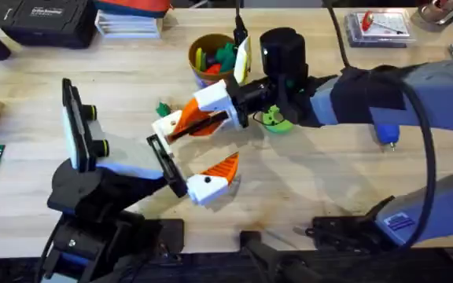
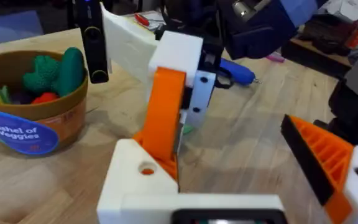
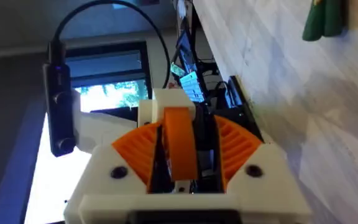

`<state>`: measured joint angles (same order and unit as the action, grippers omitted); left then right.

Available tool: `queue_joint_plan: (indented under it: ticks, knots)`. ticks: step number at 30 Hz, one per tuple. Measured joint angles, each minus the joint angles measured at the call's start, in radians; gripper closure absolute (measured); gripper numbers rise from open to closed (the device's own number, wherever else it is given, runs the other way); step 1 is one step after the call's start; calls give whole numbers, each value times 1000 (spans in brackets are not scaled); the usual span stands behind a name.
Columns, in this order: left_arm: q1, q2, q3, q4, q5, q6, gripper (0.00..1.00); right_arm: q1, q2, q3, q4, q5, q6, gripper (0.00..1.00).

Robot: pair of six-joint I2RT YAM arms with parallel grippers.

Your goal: Pick up the gripper from the table and insert it into the empty holder that is missing its gripper. Then pick up a screw, insert it into the mounting hole, and use the screwdriver to tighten it. Finally, clean up the table by picking up the vegetable and placing it into the bucket.

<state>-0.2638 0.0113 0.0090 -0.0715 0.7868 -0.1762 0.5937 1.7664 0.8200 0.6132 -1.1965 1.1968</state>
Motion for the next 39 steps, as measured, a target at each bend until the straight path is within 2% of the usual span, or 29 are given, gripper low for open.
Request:
queue_joint_plan:
  ticks: [6, 9, 11, 12, 18, 24, 27, 30, 34, 39]
  knots:
    - [0, 0, 0, 0, 1, 11, 14, 5, 0, 0, -2, -1, -1, 368]
    - [-23, 0, 0, -4, 74, 12, 14, 10, 0, 1, 10, 24, 0, 283]
    - [-29, 0, 0, -7, 116, 12, 15, 10, 0, 1, 10, 34, 0, 50]
    - [-29, 0, 0, -8, 120, 12, 15, 7, 0, 1, 10, 37, -2, 20]
    - [-29, 0, 0, -10, 138, 12, 15, -25, 0, 1, 10, 50, -26, 8]
    - [-29, 0, 0, -10, 138, 12, 13, -108, -1, 1, 8, 98, -94, 7]
    - [-29, 0, 0, -10, 138, 12, 14, -151, -32, 1, -50, 134, -146, 7]
    - [-29, 0, 0, -10, 138, 12, 13, -193, -109, 1, -188, 176, -226, 7]
    - [-29, 0, 0, -10, 139, 12, 14, -236, -255, 1, -470, 269, -375, 7]
    - [-29, 0, 0, -10, 141, 12, 14, -238, -473, 2, -838, 505, -577, 7]
